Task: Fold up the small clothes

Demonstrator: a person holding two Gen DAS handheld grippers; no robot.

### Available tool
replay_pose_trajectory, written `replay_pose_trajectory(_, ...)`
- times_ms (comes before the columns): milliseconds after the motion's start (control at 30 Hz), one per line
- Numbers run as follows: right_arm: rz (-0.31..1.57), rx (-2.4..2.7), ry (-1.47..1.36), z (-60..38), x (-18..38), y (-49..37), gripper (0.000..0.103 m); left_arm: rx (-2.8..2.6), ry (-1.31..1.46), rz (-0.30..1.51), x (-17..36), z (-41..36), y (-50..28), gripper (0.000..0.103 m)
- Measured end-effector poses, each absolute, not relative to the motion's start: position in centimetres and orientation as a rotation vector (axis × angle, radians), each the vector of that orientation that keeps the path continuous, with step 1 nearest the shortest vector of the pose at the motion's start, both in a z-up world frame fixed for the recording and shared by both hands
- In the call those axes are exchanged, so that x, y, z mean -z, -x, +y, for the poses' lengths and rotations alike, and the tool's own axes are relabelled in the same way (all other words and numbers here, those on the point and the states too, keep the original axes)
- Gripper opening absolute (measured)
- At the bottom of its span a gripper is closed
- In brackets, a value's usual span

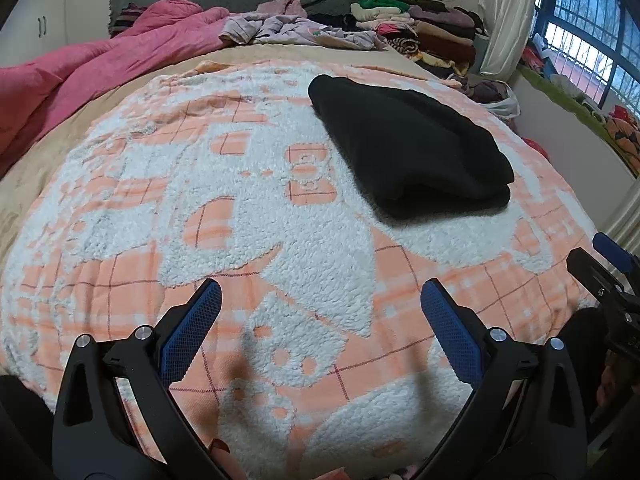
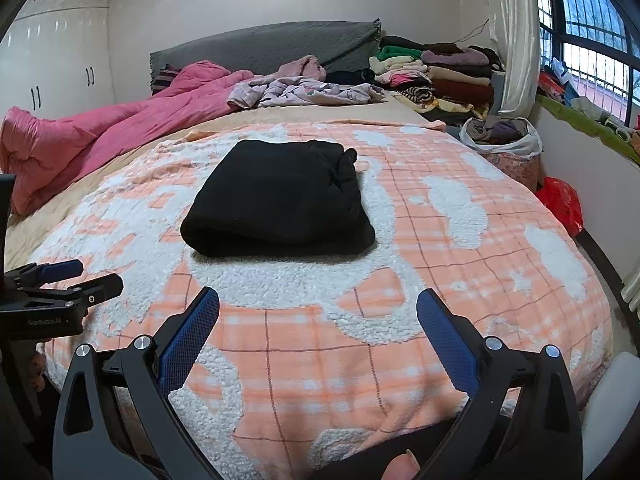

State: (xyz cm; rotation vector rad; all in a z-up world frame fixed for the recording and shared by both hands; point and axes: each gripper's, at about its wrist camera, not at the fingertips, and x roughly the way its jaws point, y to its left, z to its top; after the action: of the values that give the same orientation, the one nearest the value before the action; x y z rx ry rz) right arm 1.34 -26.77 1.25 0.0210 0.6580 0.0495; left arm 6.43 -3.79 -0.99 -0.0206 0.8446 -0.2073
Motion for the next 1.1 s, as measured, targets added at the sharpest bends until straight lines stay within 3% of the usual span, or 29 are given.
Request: replay_pose_trajectory(1100, 0.697, -0.045, -0.024, -26.9, 0.0, -2.2, 0.099, 0.188, -0.011, 0.833, 0.9, -3.9, -6.6, 0.093)
